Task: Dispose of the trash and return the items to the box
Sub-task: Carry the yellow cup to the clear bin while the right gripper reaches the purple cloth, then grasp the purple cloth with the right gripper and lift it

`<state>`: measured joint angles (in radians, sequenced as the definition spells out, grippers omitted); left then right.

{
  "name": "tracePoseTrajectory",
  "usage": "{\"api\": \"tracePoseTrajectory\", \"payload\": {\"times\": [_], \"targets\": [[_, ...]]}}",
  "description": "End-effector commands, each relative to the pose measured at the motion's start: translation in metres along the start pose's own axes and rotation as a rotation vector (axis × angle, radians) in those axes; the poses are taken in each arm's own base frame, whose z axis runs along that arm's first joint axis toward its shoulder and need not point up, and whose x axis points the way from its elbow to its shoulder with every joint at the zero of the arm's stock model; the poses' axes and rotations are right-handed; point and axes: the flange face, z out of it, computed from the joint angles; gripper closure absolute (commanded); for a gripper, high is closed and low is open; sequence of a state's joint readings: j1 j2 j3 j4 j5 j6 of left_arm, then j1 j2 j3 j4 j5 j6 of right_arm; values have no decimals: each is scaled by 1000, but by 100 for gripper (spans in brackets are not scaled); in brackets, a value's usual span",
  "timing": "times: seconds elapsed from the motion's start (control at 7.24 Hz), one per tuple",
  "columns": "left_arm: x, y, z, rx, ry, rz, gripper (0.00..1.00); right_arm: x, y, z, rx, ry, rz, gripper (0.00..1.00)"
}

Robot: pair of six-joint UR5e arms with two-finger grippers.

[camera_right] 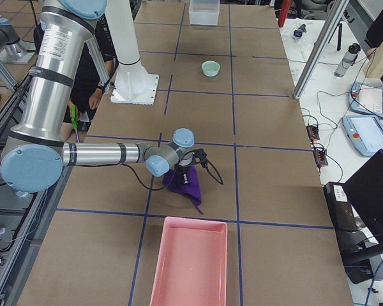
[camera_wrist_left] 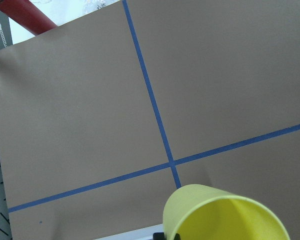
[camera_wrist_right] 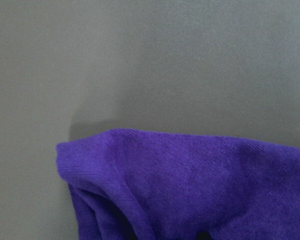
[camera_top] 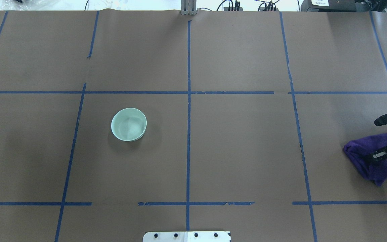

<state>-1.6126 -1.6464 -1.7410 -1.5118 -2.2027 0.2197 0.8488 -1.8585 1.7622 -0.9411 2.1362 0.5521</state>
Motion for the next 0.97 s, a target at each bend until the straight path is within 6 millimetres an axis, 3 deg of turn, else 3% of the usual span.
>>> {"api": "tracePoseTrajectory", "payload": {"times": [0.0,0.28,0.55,0.83], "targets": [[-19,12,21,-33,7,-10,100,-10,-4,-13,28,-17,-28,100],[-30,20,38,-39,10,-15,100,-15,-9,-33,65,-36,-25,100],[-56,39,78,-91,23,-65,100,-12,-14,-75,129,-63,9,100],[-56,104,97,-144,44,-124,100,25,-19,-144,193,-192,136,100]]}}
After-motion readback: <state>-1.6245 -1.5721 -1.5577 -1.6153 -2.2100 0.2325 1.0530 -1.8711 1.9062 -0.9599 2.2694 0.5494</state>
